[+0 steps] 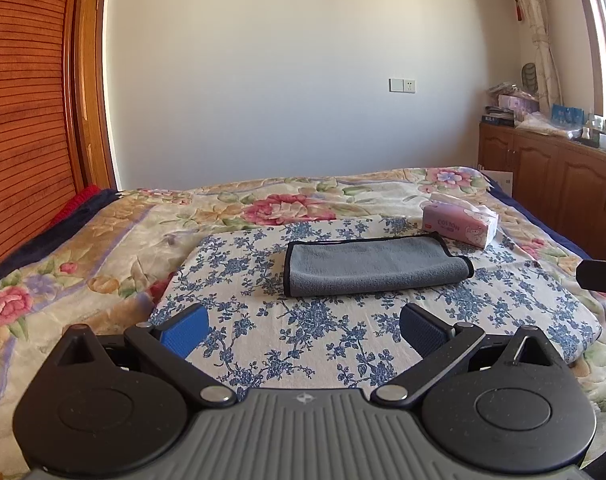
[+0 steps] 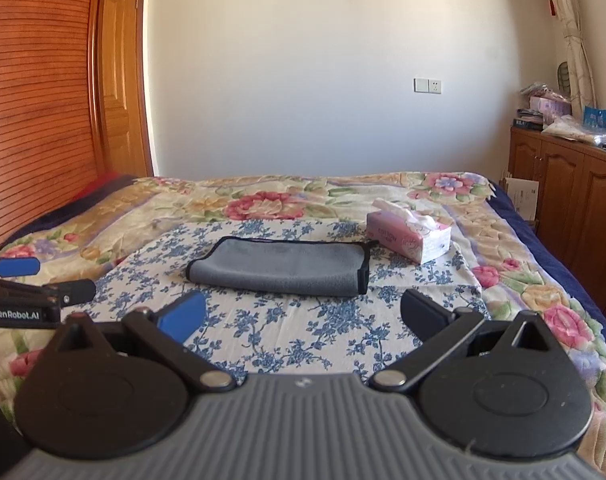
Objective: Fold towel
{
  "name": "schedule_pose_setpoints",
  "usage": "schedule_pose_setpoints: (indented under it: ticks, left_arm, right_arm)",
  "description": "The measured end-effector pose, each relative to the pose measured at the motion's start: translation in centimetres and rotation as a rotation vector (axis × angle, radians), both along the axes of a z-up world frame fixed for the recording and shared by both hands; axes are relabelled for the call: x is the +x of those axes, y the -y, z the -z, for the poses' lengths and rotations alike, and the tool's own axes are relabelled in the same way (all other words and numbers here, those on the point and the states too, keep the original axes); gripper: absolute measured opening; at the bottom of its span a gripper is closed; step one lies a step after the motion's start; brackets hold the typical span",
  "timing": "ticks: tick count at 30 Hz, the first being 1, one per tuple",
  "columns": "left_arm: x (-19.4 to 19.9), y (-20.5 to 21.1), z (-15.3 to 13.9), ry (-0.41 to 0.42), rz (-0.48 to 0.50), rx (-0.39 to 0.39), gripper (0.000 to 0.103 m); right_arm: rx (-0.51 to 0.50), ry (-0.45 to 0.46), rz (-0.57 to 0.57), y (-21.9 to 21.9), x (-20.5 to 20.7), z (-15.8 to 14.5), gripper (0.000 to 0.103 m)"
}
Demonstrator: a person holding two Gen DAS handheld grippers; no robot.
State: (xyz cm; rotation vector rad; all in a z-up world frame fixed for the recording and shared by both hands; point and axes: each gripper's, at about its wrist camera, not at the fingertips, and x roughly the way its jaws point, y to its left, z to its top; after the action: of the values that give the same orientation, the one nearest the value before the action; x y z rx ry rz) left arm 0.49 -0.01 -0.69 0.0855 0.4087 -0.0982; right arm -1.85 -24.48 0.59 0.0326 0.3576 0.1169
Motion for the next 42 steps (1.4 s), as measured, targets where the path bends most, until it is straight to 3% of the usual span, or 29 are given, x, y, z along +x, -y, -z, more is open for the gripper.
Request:
schedule_pose_setpoints:
  ticks: [24, 42]
  left_arm:
    - [-0.96, -0.82, -0.47, 0.068, -0.002, -0.017, 0.103]
    - [-0.95, -0.83, -0.34, 0.071, -0.004, -0.016, 0.103]
  right_arm:
    - [0.015, 0.067, 0.066, 0.84, -0.76, -0.23, 0.103]
    - [0.015, 0.072, 0.071, 0.95, -0.78, -0.28, 0.103]
